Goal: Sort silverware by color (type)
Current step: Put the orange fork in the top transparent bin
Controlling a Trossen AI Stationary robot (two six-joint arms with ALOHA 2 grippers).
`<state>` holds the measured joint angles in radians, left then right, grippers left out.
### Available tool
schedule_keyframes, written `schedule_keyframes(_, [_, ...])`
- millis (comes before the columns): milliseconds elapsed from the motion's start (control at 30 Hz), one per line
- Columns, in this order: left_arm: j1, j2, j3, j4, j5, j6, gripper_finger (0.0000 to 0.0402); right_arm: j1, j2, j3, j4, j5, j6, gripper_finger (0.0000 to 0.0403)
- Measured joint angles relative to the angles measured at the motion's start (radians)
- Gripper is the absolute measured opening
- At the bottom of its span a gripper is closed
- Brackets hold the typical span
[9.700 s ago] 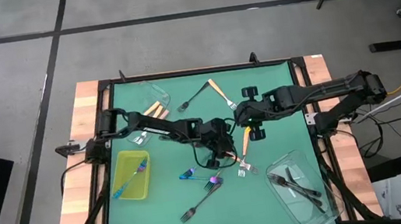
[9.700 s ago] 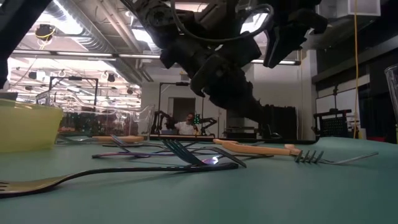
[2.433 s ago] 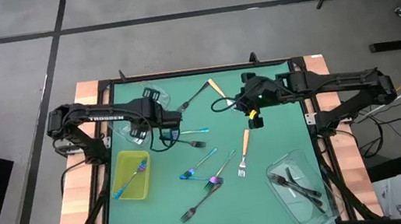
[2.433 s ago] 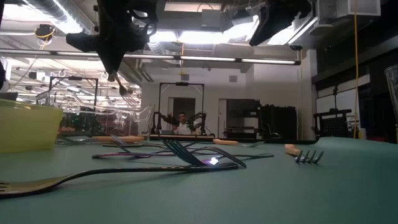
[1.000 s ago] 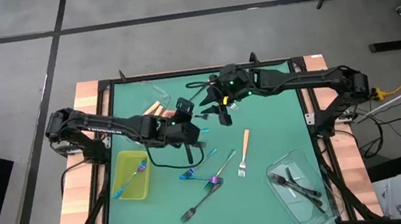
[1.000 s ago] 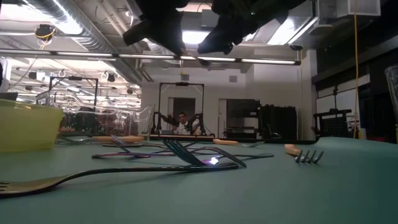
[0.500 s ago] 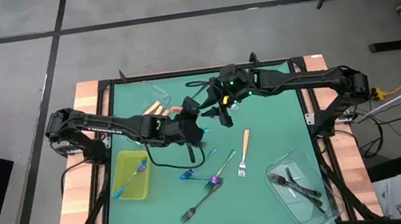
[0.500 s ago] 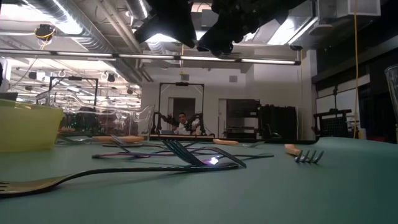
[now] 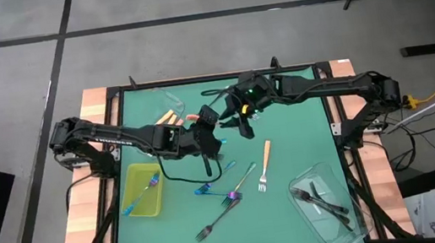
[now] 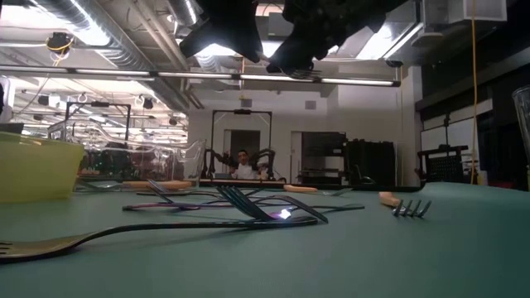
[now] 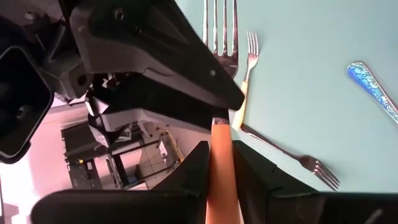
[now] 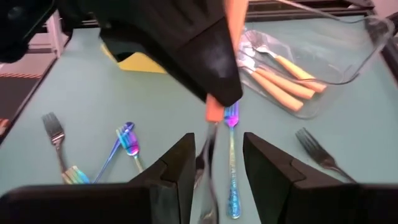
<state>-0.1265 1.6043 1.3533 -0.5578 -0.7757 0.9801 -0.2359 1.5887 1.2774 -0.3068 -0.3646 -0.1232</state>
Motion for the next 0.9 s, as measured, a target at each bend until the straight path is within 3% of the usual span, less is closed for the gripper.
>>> schedule_keyframes(300, [0.0,0.0,0.0,0.0,0.0,0.0,0.0049,0.0,0.0,0.0,-0.005,-0.029,-0.001,0.0116])
schedule_keyframes(667, [0.0,0.0,0.0,0.018,-0.001,0.002,0.0049,0.0,0.0,0.0,-0.004,-0.03,-0.015,0.0008])
schedule_keyframes(900, [0.01,0.0,0.0,0.03,-0.003,0.002,0.0051,0.0,-0.002,0.0,-0.004,-0.03,-0.019,0.0005])
